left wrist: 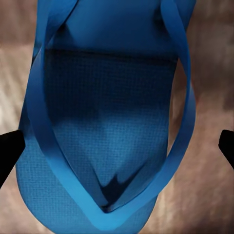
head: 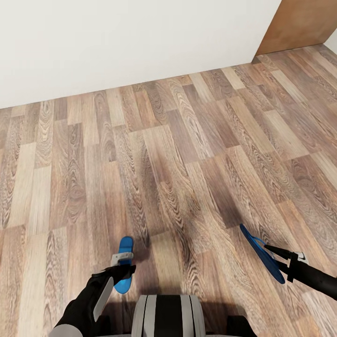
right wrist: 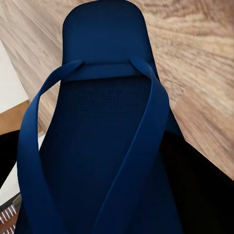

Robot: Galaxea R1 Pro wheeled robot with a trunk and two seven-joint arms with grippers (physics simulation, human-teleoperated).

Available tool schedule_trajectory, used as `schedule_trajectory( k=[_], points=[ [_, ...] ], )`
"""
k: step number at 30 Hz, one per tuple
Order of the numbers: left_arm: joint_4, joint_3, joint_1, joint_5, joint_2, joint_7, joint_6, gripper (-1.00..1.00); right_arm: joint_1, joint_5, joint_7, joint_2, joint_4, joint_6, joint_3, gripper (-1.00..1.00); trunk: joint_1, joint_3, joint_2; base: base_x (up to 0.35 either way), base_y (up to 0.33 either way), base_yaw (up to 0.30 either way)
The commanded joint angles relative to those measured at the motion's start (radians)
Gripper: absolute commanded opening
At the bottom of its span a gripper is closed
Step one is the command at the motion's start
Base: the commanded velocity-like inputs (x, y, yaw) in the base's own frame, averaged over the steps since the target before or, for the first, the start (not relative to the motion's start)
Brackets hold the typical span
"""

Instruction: In the bedroom, move the book from the bed onto either nightstand, and place the two sandals side by side next to the bed.

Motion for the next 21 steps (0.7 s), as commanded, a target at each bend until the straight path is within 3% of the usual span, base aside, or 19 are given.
schedule_trajectory(
  k=[1, 5, 6, 21],
  points=[
    [-0.001, 0.002, 0.000, 0.010, 0.000, 0.003, 0.006, 1.00, 0.000, 0.001, 0.002, 0.000, 0.000, 0.004, -0.001, -1.00, 0.000, -0.001, 0.000, 0.000, 0.000, 0.000],
    [-0.001, 0.002, 0.000, 0.011, 0.000, 0.003, 0.006, 1.00, 0.000, 0.001, 0.002, 0.000, 0.000, 0.004, -0.001, -1.00, 0.000, -0.001, 0.000, 0.000, 0.000, 0.000],
    [-0.001, 0.001, 0.000, 0.011, 0.000, 0.003, 0.006, -1.00, 0.000, 0.001, 0.002, 0.000, 0.000, 0.004, -0.002, -1.00, 0.000, -0.001, 0.000, 0.000, 0.000, 0.000],
    [-0.001, 0.002, 0.000, 0.009, 0.000, 0.003, 0.006, -1.00, 0.000, 0.001, 0.002, 0.000, 0.000, 0.004, -0.002, -1.00, 0.000, -0.001, 0.000, 0.000, 0.000, 0.000]
  ],
)
